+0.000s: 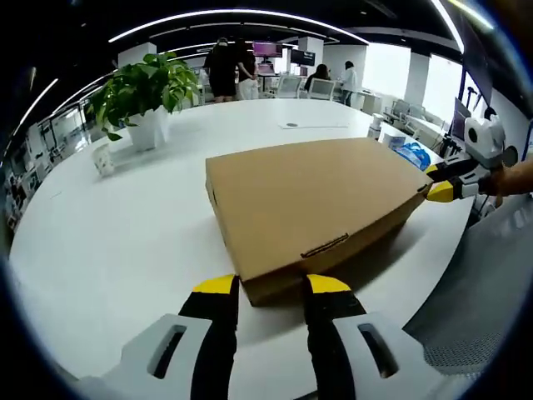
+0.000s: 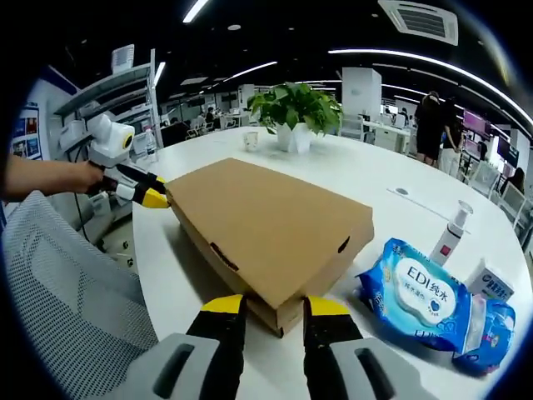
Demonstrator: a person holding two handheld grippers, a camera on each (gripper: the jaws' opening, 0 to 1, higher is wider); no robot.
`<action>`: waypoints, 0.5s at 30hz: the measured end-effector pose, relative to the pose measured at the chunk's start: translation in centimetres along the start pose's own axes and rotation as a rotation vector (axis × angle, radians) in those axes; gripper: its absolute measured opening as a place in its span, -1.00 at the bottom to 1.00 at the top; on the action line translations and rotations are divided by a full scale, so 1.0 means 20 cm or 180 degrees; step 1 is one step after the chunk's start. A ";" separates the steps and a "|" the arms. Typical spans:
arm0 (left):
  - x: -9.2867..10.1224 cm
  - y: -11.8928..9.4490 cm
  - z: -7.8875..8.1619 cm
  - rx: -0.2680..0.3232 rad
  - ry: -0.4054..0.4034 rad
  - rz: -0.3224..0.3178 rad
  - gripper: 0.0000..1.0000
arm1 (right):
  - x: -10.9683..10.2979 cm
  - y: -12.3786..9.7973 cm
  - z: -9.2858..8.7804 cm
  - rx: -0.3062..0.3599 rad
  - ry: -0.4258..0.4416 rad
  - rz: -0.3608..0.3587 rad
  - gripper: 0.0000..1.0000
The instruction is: Operate the shoe box by opening the lid, removing the specified soft item, and placing it in the target area until the item is outside and the box remains undamaged.
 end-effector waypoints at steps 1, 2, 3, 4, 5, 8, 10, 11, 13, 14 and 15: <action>0.00 0.00 0.00 -0.0001 0.0002 0.0000 -0.39 | 0.00 0.00 0.00 0.0000 0.0002 -0.0002 -0.53; 0.00 0.01 0.01 -0.0002 0.0001 -0.0002 -0.39 | 0.00 0.00 0.00 0.0002 0.0003 -0.0003 -0.53; -0.01 0.01 0.01 -0.0005 0.0002 -0.0005 -0.39 | 0.01 0.00 0.00 0.0004 0.0008 -0.0004 -0.53; -0.01 0.01 0.02 -0.0008 0.0003 -0.0007 -0.39 | 0.01 0.01 0.00 0.0004 0.0010 -0.0006 -0.53; -0.01 0.02 0.02 -0.0013 0.0008 -0.0009 -0.39 | 0.02 0.01 0.00 0.0002 0.0012 -0.0009 -0.53; -0.01 0.04 0.04 -0.0022 0.0008 -0.0014 -0.39 | 0.04 0.02 0.01 -0.0001 0.0017 -0.0019 -0.53; -0.02 0.06 0.06 -0.0029 0.0009 -0.0015 -0.39 | 0.05 0.03 0.02 -0.0005 0.0023 -0.0028 -0.53; -0.02 0.07 0.07 -0.0034 0.0012 -0.0016 -0.39 | 0.06 0.03 0.02 -0.0006 0.0025 -0.0032 -0.52; -0.03 0.08 0.08 -0.0038 0.0010 -0.0016 -0.39 | 0.08 0.05 0.03 -0.0009 0.0030 -0.0034 -0.52; -0.03 0.09 0.08 -0.0039 0.0010 -0.0017 -0.39 | 0.09 0.05 0.03 -0.0010 0.0030 -0.0037 -0.52; -0.03 0.09 0.09 -0.0039 0.0011 -0.0020 -0.39 | 0.09 0.06 0.03 -0.0011 0.0031 -0.0037 -0.52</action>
Point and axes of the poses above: the point that each gripper's makers call its tool centre point, and the gripper's own axes: y roughly forward along the fingers, x roughly to its right, z roughly out of its top, the point moved 10 cm from there along -y, roughly backward along the fingers, and after that the axes turned 7 degrees about -y, right-handed, at the moved point
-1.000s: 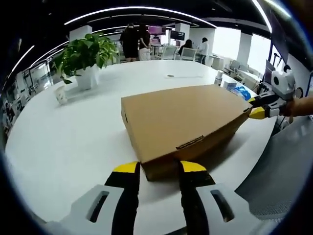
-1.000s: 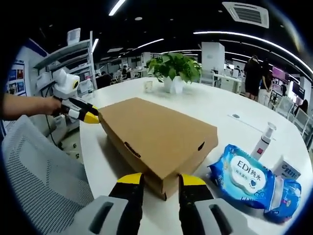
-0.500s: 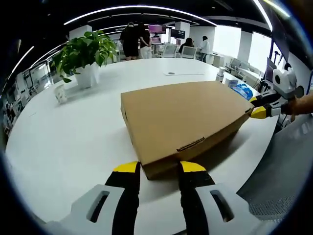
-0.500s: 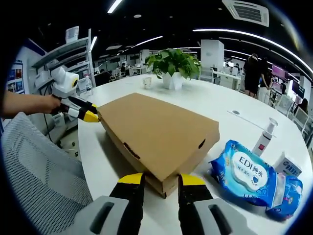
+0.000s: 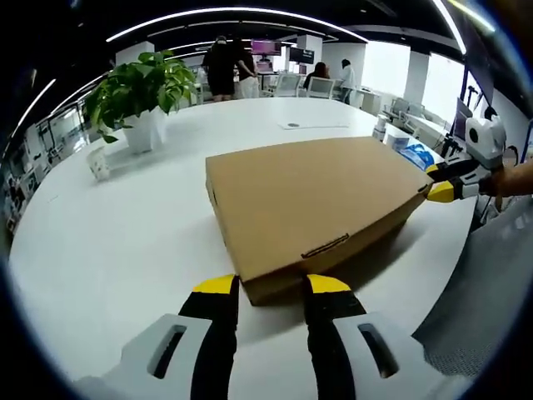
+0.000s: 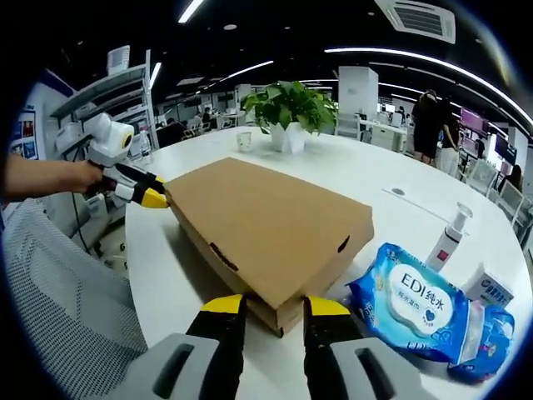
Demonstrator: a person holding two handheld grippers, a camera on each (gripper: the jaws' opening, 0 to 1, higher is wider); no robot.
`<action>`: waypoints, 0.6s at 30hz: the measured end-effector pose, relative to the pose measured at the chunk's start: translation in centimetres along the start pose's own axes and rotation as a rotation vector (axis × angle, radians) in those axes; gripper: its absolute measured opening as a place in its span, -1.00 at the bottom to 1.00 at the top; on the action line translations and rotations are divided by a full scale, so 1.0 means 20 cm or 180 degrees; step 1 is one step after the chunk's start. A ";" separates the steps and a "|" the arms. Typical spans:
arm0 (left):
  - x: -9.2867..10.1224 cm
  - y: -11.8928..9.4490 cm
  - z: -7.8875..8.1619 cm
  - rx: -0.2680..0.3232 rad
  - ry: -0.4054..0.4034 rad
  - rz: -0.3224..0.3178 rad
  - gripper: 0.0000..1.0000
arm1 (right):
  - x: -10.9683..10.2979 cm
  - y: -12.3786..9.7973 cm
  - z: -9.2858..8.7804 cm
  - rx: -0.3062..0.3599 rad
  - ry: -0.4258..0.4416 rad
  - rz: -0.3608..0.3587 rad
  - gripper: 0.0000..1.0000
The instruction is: Operate the shoe box by opening the lid, removing the specified soft item, and placing it in the target area until the item is outside and the box remains undamaged.
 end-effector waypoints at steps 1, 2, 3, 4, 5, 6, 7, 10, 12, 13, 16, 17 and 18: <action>-0.01 0.01 0.01 -0.0002 -0.0010 -0.0006 -0.39 | 0.01 0.01 0.01 -0.0002 0.0006 -0.0003 -0.52; -0.01 0.02 0.02 -0.0007 -0.0019 -0.0010 -0.39 | 0.02 0.01 0.01 -0.0004 0.0004 -0.0006 -0.52; -0.01 0.03 0.03 -0.0011 -0.0028 -0.0012 -0.39 | 0.03 0.02 0.01 -0.0007 0.0004 -0.0009 -0.52; -0.01 0.03 0.03 -0.0012 -0.0029 -0.0013 -0.39 | 0.04 0.02 0.02 -0.0008 0.0002 -0.0014 -0.52; -0.02 0.04 0.04 -0.0012 -0.0028 -0.0012 -0.39 | 0.05 0.03 0.02 -0.0011 0.0003 -0.0019 -0.52; -0.02 0.05 0.05 -0.0010 -0.0032 -0.0012 -0.39 | 0.06 0.04 0.03 -0.0015 0.0003 -0.0023 -0.52; -0.02 0.06 0.06 -0.0006 -0.0039 -0.0016 -0.39 | 0.07 0.05 0.03 -0.0019 0.0002 -0.0027 -0.52; -0.03 0.09 0.08 -0.0003 -0.0054 -0.0019 -0.39 | 0.10 0.07 0.05 -0.0028 0.0000 -0.0048 -0.51; -0.04 0.11 0.10 -0.0004 -0.0054 -0.0020 -0.39 | 0.12 0.08 0.06 -0.0029 0.0008 -0.0054 -0.51; -0.04 0.12 0.11 -0.0004 -0.0055 -0.0023 -0.39 | 0.13 0.09 0.06 -0.0031 0.0003 -0.0057 -0.51; -0.06 0.14 0.14 -0.0011 -0.0060 -0.0037 -0.39 | 0.16 0.11 0.08 -0.0033 0.0007 -0.0061 -0.51; -0.06 0.15 0.14 -0.0013 -0.0064 -0.0040 -0.39 | 0.16 0.11 0.08 -0.0036 0.0008 -0.0060 -0.51; -0.06 0.16 0.15 -0.0015 -0.0065 -0.0045 -0.39 | 0.17 0.12 0.08 -0.0042 0.0006 -0.0061 -0.51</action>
Point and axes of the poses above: the point that each gripper's makers call its tool centre point, and the gripper's own axes: y roughly forward along the fingers, x roughly to its right, z roughly out of its top, the point moved 10 cm from there along -y, roughly backward along the fingers, and after that the axes turned 7 degrees about -y, right-handed, at the moved point
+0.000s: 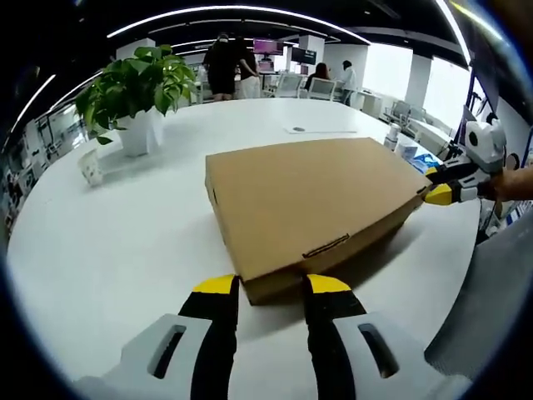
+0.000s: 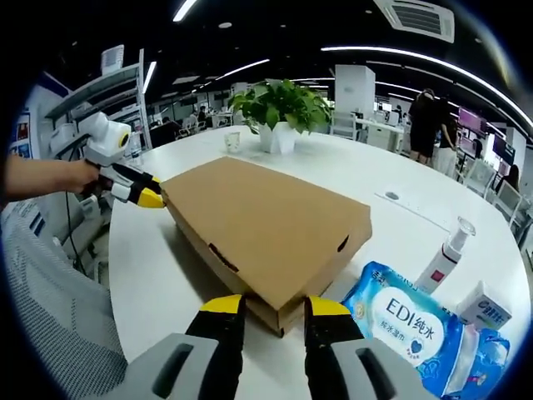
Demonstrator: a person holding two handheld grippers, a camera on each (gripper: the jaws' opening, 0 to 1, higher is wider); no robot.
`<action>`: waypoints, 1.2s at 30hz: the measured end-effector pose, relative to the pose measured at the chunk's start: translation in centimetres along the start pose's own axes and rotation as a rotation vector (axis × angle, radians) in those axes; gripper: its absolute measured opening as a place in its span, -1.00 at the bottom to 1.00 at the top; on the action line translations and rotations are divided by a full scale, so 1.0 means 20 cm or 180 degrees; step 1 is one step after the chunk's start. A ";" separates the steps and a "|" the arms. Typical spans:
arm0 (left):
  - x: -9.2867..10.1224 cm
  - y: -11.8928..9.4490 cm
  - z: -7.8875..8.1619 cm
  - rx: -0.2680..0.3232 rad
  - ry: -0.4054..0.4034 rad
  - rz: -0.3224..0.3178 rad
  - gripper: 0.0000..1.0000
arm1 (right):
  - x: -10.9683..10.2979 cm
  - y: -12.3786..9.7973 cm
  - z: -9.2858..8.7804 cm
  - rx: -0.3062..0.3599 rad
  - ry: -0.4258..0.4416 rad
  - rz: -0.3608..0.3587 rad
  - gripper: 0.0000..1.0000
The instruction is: Operate the shoe box by opening the lid, removing the specified soft item, and placing it in the target area until the item is outside and the box remains undamaged.
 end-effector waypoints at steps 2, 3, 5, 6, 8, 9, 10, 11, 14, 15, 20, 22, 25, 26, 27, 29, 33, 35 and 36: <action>-0.01 0.02 0.02 -0.0006 -0.0009 -0.0012 -0.39 | 0.02 0.01 0.01 -0.0019 -0.0003 -0.0009 -0.51; -0.01 0.03 0.03 -0.0011 -0.0013 -0.0016 -0.39 | 0.03 0.02 0.02 -0.0023 -0.0003 -0.0011 -0.51; -0.02 0.04 0.04 -0.0019 -0.0010 -0.0018 -0.39 | 0.04 0.03 0.03 -0.0032 -0.0002 -0.0015 -0.51; -0.02 0.05 0.05 -0.0024 -0.0007 -0.0022 -0.39 | 0.05 0.04 0.03 -0.0035 0.0006 -0.0019 -0.51; -0.03 0.06 0.07 -0.0040 -0.0001 -0.0021 -0.39 | 0.06 0.05 0.04 -0.0042 0.0015 -0.0020 -0.51; -0.03 0.07 0.08 -0.0047 0.0004 -0.0024 -0.39 | 0.06 0.05 0.04 -0.0048 0.0015 -0.0023 -0.51; -0.04 0.07 0.08 -0.0055 0.0003 -0.0025 -0.39 | 0.06 0.06 0.05 -0.0050 0.0012 -0.0024 -0.51; -0.04 0.08 0.09 -0.0061 0.0004 -0.0025 -0.39 | 0.07 0.06 0.05 -0.0051 0.0011 -0.0024 -0.51; -0.06 0.10 0.11 -0.0080 0.0015 -0.0028 -0.39 | 0.08 0.08 0.06 -0.0055 0.0024 -0.0032 -0.51; -0.06 0.10 0.12 -0.0087 0.0013 -0.0031 -0.39 | 0.08 0.08 0.07 -0.0061 0.0018 -0.0036 -0.51; -0.06 0.12 0.14 -0.0084 0.0009 -0.0033 -0.39 | 0.11 0.09 0.08 -0.0089 0.0033 -0.0050 -0.51; -0.06 0.13 0.14 -0.0083 0.0003 -0.0038 -0.39 | 0.11 0.10 0.08 -0.0091 0.0042 -0.0052 -0.51; -0.06 0.12 0.14 -0.0082 -0.0002 -0.0047 -0.39 | 0.11 0.09 0.08 -0.0087 0.0045 -0.0052 -0.51; -0.06 0.12 0.14 -0.0081 -0.0004 -0.0049 -0.39 | 0.11 0.09 0.08 -0.0086 0.0045 -0.0054 -0.51; -0.06 0.12 0.14 -0.0079 -0.0003 -0.0050 -0.39 | 0.11 0.09 0.08 -0.0085 0.0045 -0.0054 -0.51; -0.06 0.12 0.13 -0.0078 -0.0010 -0.0047 -0.39 | 0.11 0.09 0.08 -0.0087 0.0063 -0.0051 -0.50; -0.06 0.11 0.13 -0.0084 -0.0009 -0.0021 -0.39 | 0.11 0.08 0.08 -0.0057 0.0119 -0.0068 -0.51; -0.04 0.10 0.13 -0.0048 0.0006 -0.0029 -0.34 | 0.11 0.06 0.07 -0.0040 0.0129 -0.0078 -0.50; -0.04 0.09 0.13 -0.0032 0.0014 -0.0024 -0.33 | 0.11 0.05 0.07 -0.0024 0.0147 -0.0097 -0.50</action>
Point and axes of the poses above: the point that each gripper's makers call its tool centre point, and the gripper's own axes: y roughly forward along the fingers, x roughly to its right, z roughly out of its top, the point moved 10 cm from there along -y, roughly backward along the fingers, and after that the axes turned 7 degrees about -y, right-handed, at the moved point
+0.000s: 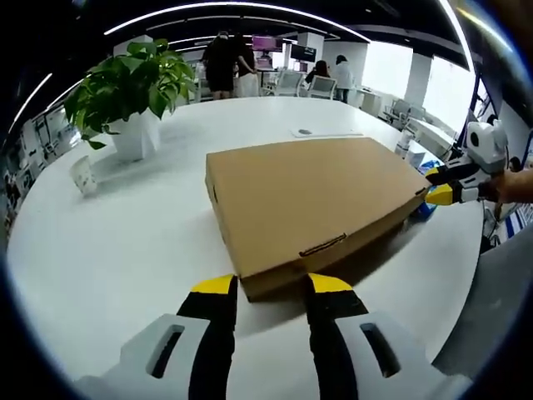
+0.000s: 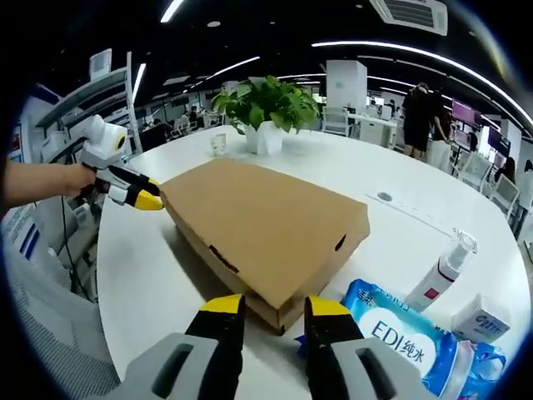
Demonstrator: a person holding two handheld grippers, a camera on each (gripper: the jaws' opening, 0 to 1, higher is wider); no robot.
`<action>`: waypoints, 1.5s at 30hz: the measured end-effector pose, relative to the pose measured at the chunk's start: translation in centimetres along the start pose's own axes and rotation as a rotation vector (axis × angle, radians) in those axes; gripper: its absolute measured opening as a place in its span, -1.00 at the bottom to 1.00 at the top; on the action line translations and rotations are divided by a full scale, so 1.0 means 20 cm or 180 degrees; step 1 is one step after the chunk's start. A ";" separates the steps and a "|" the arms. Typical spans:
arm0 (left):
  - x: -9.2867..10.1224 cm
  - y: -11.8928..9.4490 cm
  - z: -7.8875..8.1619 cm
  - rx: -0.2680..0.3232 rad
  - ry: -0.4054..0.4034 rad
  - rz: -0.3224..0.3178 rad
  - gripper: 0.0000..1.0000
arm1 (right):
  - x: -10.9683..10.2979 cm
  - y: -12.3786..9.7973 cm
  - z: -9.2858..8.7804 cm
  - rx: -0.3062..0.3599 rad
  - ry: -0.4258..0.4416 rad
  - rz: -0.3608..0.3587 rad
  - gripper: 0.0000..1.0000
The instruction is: Operate the shoe box by opening the lid, removing the specified soft item, and placing it in the target area until the item is outside and the box remains undamaged.
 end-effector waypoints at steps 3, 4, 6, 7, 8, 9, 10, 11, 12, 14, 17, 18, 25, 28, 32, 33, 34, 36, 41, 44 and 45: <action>0.01 -0.02 -0.01 0.0023 0.0000 0.0020 -0.30 | 0.00 -0.04 0.00 0.0043 0.0048 -0.0036 -0.46; 0.01 -0.03 -0.01 0.0027 -0.0008 0.0029 -0.26 | 0.00 -0.05 -0.01 0.0047 0.0051 -0.0037 -0.45; 0.01 -0.05 -0.03 0.0047 -0.0019 0.0046 -0.23 | 0.01 -0.07 -0.02 0.0067 0.0055 -0.0052 -0.44; 0.01 -0.06 -0.03 0.0056 -0.0024 0.0051 -0.22 | 0.01 -0.08 -0.02 0.0069 0.0051 -0.0056 -0.44; 0.01 -0.07 -0.04 0.0058 -0.0035 0.0055 -0.21 | 0.01 -0.10 -0.03 0.0074 0.0041 -0.0072 -0.44; 0.02 -0.08 -0.04 0.0060 -0.0041 0.0057 -0.21 | 0.01 -0.11 -0.03 0.0079 0.0041 -0.0077 -0.43; 0.02 -0.10 -0.05 0.0072 -0.0044 0.0070 -0.21 | 0.01 -0.13 -0.04 0.0091 0.0047 -0.0079 -0.42; 0.02 -0.11 -0.05 0.0080 -0.0045 0.0078 -0.21 | 0.01 -0.15 -0.04 0.0103 0.0051 -0.0087 -0.41; 0.03 -0.12 -0.05 0.0103 -0.0046 0.0090 -0.21 | 0.02 -0.17 -0.05 0.0115 0.0058 -0.0111 -0.40; 0.04 -0.15 -0.06 0.0132 -0.0062 0.0089 -0.19 | 0.02 -0.21 -0.06 0.0143 0.0090 -0.0132 -0.38; 0.08 -0.18 -0.07 0.0163 -0.0056 0.0093 -0.18 | 0.02 -0.26 -0.08 0.0168 0.0111 -0.0154 -0.33; 0.09 -0.20 -0.07 0.0181 -0.0042 0.0084 -0.17 | 0.02 -0.28 -0.08 0.0181 0.0124 -0.0153 -0.32; 0.18 -0.27 -0.07 0.0287 -0.0046 -0.0007 -0.12 | 0.03 -0.40 -0.12 0.0194 0.0071 -0.0221 -0.20; 0.21 -0.29 -0.06 0.0308 -0.0013 -0.0018 -0.10 | 0.03 -0.46 -0.15 0.0186 0.0080 -0.0263 -0.12; 0.27 -0.32 -0.07 0.0359 0.0015 -0.0053 -0.07 | 0.04 -0.53 -0.19 0.0165 0.0053 -0.0329 -0.05; 0.28 -0.33 -0.07 0.0362 0.0026 -0.0063 -0.07 | 0.04 -0.55 -0.21 0.0161 0.0046 -0.0356 -0.03; 0.30 -0.34 -0.07 0.0373 0.0049 -0.0075 -0.06 | 0.05 -0.56 -0.22 0.0154 0.0045 -0.0373 0.01; 0.32 -0.36 -0.09 0.0392 0.0064 -0.0093 -0.04 | 0.05 -0.61 -0.24 0.0143 0.0044 -0.0422 0.05; 0.37 -0.39 -0.13 0.0428 0.0061 -0.0112 0.00 | 0.06 -0.71 -0.31 0.0128 0.0088 -0.0535 0.13; 0.40 -0.41 -0.15 0.0446 0.0063 -0.0117 0.03 | 0.06 -0.76 -0.36 0.0100 0.0156 -0.0581 0.20; 0.41 -0.42 -0.15 0.0468 0.0078 -0.0114 0.04 | 0.06 -0.77 -0.37 0.0098 0.0167 -0.0600 0.22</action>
Point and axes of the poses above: the point that each gripper's makers call its tool centre point, and the gripper's own axes: y roughly forward along the fingers, x roughly to its right, z roughly out of its top, the point moved 10 cm from there along -y, roughly backward along the fingers, and after that the axes turned 7 degrees about -y, right-handed, at the moved point
